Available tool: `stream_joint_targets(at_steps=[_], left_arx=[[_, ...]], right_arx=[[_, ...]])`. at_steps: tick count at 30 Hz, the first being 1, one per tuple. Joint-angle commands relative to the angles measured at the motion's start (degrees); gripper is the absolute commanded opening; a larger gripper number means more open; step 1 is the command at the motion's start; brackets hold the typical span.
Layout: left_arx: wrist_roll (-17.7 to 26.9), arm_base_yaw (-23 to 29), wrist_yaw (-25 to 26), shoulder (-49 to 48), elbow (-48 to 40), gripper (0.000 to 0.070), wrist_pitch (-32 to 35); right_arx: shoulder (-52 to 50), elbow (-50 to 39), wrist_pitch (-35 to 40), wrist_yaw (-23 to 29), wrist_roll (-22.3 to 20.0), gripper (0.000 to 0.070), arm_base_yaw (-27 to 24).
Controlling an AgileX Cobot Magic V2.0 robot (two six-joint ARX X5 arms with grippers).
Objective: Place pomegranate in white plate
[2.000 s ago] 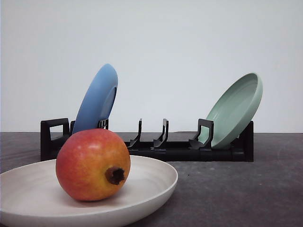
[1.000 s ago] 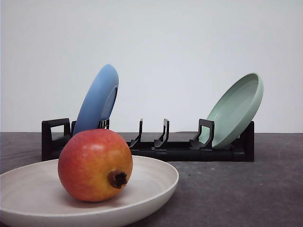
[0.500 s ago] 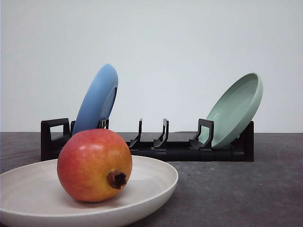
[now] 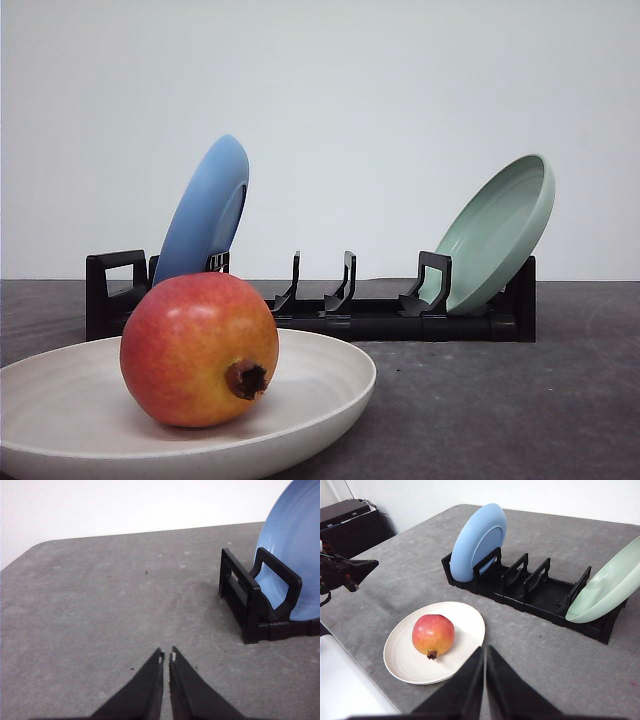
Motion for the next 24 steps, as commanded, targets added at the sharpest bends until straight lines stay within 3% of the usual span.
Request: stream_joint_targets(at_steps=[1,24], left_arx=[[0.37,0.09,-0.05,-0.09,-0.57,0.0000,-0.30],[0.37,0.09,-0.05,-0.09,-0.55,0.0000,-0.31]], right_arx=[[0.07,0.50,0.59,0.02,-0.66,0.0001,0.55],[0.02,0.46,0.72,0.01,-0.66,0.0002,0.53]])
